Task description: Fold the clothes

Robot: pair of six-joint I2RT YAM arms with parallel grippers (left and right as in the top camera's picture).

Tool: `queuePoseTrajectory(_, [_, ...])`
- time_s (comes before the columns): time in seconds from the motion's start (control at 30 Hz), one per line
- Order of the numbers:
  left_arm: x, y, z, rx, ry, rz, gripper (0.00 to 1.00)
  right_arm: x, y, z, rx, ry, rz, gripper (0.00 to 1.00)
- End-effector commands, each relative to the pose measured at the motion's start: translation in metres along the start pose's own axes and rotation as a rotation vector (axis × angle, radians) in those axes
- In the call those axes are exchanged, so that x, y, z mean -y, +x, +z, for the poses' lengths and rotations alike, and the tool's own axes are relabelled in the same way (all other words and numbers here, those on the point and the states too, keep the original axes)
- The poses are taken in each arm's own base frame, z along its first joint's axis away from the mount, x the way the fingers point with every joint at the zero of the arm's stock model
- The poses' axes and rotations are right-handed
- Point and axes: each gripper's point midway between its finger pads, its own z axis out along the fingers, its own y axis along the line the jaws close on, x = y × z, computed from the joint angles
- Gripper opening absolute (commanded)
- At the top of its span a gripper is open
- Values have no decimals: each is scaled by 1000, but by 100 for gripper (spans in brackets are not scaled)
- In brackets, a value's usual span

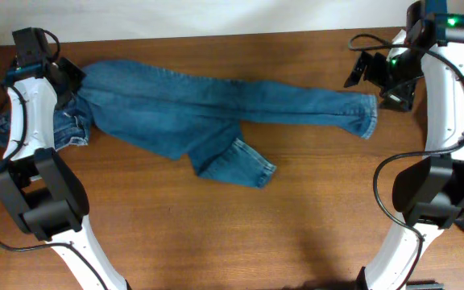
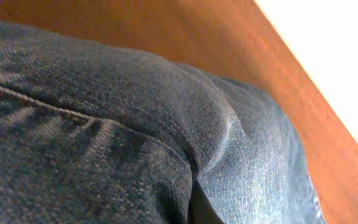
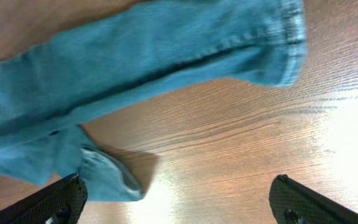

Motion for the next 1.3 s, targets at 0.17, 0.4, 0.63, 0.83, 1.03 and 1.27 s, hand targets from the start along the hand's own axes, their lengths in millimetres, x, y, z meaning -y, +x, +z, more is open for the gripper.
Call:
queuePoseTrajectory(0.17, [5,-34,-36,115,0,102,99,-30,55,17,-194,-30,-110,99])
queuePoseTrajectory(0.4, [11,-17,-80,44,33,266,100,-116,143,33,-370,-88,-376,99])
queuePoseTrajectory(0.63, [3,-2,-123,0,11,264,99,-106,193,89,-430,181,-302,99])
queuePoseTrajectory(0.83, [-8,14,-124,-73,-24,261,99,-89,216,139,-506,164,-264,99])
queuePoseTrajectory(1.03, [-9,17,-124,-86,-25,260,99,-79,232,167,-532,143,-349,99])
queuePoseTrajectory(1.27, [-10,19,-125,-93,-29,260,99,-91,231,185,-481,78,-484,82])
